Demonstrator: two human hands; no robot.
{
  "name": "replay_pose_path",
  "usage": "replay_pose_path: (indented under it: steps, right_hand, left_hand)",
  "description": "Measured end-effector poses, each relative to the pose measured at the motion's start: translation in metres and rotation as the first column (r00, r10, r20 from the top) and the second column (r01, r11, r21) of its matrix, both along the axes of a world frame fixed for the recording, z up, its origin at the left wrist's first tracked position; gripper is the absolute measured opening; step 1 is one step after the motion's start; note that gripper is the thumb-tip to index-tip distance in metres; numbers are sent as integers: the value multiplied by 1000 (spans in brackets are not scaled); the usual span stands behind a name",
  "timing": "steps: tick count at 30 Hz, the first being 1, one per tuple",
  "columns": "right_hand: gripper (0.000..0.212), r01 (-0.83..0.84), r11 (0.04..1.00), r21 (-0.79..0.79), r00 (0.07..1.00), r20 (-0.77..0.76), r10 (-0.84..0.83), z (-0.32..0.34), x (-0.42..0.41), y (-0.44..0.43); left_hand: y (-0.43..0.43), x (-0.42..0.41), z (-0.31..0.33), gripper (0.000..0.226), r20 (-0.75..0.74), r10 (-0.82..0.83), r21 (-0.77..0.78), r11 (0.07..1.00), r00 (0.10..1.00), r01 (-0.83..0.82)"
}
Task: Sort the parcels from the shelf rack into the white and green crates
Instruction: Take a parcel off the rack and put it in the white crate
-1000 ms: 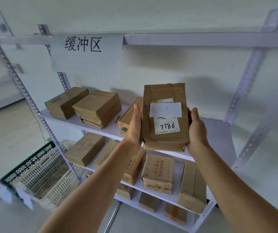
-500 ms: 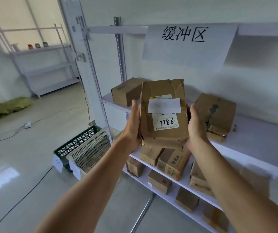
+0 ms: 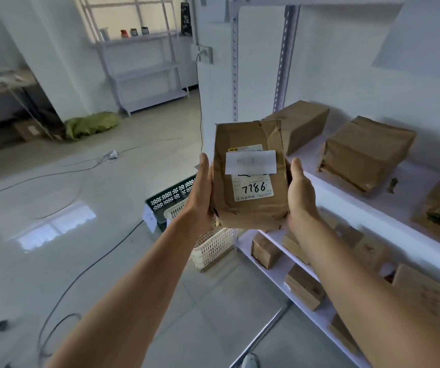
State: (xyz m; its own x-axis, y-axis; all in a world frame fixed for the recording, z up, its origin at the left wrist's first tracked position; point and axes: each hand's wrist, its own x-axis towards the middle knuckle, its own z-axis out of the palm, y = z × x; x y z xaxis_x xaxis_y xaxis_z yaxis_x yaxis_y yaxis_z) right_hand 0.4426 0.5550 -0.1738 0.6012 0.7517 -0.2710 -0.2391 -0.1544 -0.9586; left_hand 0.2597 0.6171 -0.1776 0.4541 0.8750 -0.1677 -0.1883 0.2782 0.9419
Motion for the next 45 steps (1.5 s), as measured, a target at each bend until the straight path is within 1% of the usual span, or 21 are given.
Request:
replay_pose_path:
  steps: [6,9,12,17,21,25,29,32,38,41,45]
  right_hand:
    - [61,-146,989,-20,989,-14,145,-21,-27,94]
    - [60,-217,976,-17,976,-32,216,-29,-40,133]
    - [57,-254,967,-18,967,-37,253,-34,-54,166]
    - [55,-295,956,0,951,-96,293,-47,-78,216]
    - [65,-298,954,-35,950,-106,293,-64,-101,274]
    - [65,-251,968,-30,960,-133,245,-82,-130,338]
    - [55,-135,991,-26,981,-144,130,-93,-163,396]
    - [55,-84,996,-18,981,-179,79,-100,-179,430]
    - [60,88,994,-61,984,-147,-96,-123,-183,479]
    - [61,142,986,-93,978,-142,-154,-137,-176,501]
    - [58,231,964,-128,959,-137,-248,-165,-158,533]
  left_hand:
    - [68,-35,-9,80,-25,116,-38,992,993,-117]
    - [98,-48,-13,81,-43,153,-49,987,987,-155]
    - [126,-61,-19,81,-62,182,-65,981,981,-186]
    - [177,-82,-31,82,-77,219,-90,970,973,-225]
    - [239,-103,-48,81,-92,204,-103,972,975,-213]
    - [314,-130,-64,80,-92,154,-114,980,984,-165]
    - [392,-157,-75,79,-120,72,-133,987,990,-88]
    - [443,-169,-81,78,-119,-5,-164,986,993,-14]
    - [513,-159,-102,66,-84,-204,-198,963,975,184]
    - [542,-149,-119,68,-79,-251,-225,947,965,228]
    - [581,-124,-140,68,-123,-322,-247,926,939,285]
